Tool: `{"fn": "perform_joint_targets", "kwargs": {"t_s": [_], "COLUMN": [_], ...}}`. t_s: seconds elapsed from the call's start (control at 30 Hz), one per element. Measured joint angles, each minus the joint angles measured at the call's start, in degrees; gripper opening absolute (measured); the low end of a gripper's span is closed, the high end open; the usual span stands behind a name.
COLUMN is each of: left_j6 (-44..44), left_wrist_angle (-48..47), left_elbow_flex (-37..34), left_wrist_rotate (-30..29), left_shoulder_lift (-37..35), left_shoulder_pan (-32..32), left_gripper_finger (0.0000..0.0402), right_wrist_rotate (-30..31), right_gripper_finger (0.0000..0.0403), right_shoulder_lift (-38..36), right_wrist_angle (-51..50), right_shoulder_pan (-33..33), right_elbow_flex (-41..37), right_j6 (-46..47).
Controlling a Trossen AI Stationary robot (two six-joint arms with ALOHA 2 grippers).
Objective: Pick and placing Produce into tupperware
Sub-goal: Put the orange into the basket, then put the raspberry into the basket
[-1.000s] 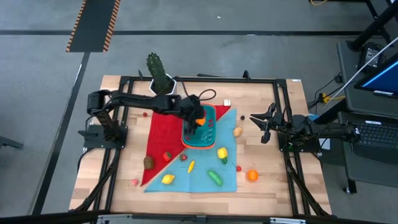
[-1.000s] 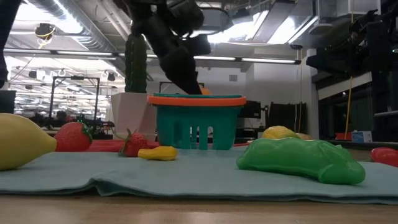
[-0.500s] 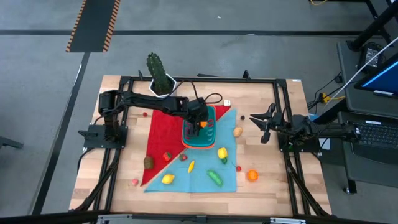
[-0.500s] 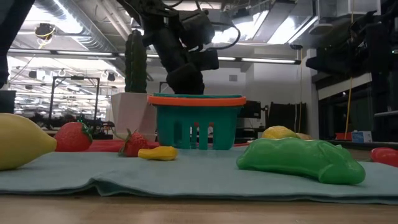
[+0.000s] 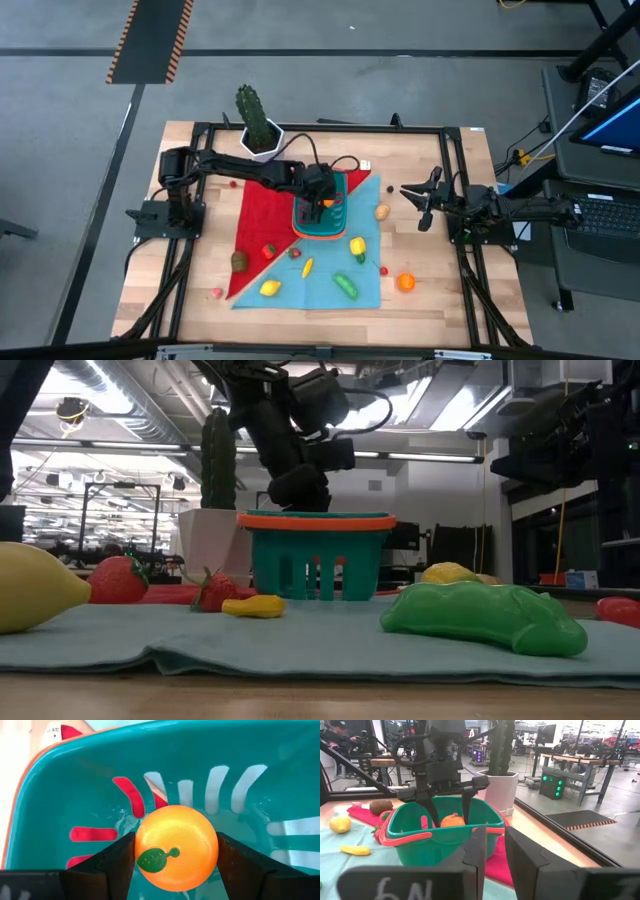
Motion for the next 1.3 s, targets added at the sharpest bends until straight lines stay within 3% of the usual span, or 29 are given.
{"fn": "perform_joint_targets", "kwargs": {"t_s": [0.67,0.8,1.1,1.3], "left_j6": [0.06,0.37,0.46,0.5], "left_wrist_angle": [1.55,1.18,1.22,1.2], "left_elbow_flex": [-0.02,-0.02,-0.02,-0.02], "left_wrist_rotate": [-1.43,-4.74,-5.19,-5.21], "left_shoulder_lift": [3.27,3.37,3.37,3.08], "left_shoulder_pan": [-0.3,-0.35,-0.37,-0.37], "left_gripper_finger": [0.0234,0.0234,0.0268,0.0269], "right_wrist_rotate": [0.0,0.0,0.0,0.0], "right_gripper_finger": [0.0073,0.0073,0.0073,0.0073], "right_shoulder_lift": [0.0,-0.02,-0.02,-0.02], "right_wrist_angle": [0.0,0.01,0.01,0.01], "right_shoulder_pan": [0.0,0.02,0.01,0.02], "right_elbow_flex": [0.0,0.0,0.0,0.0], "right_j6": [0.16,0.17,0.12,0.07]}}
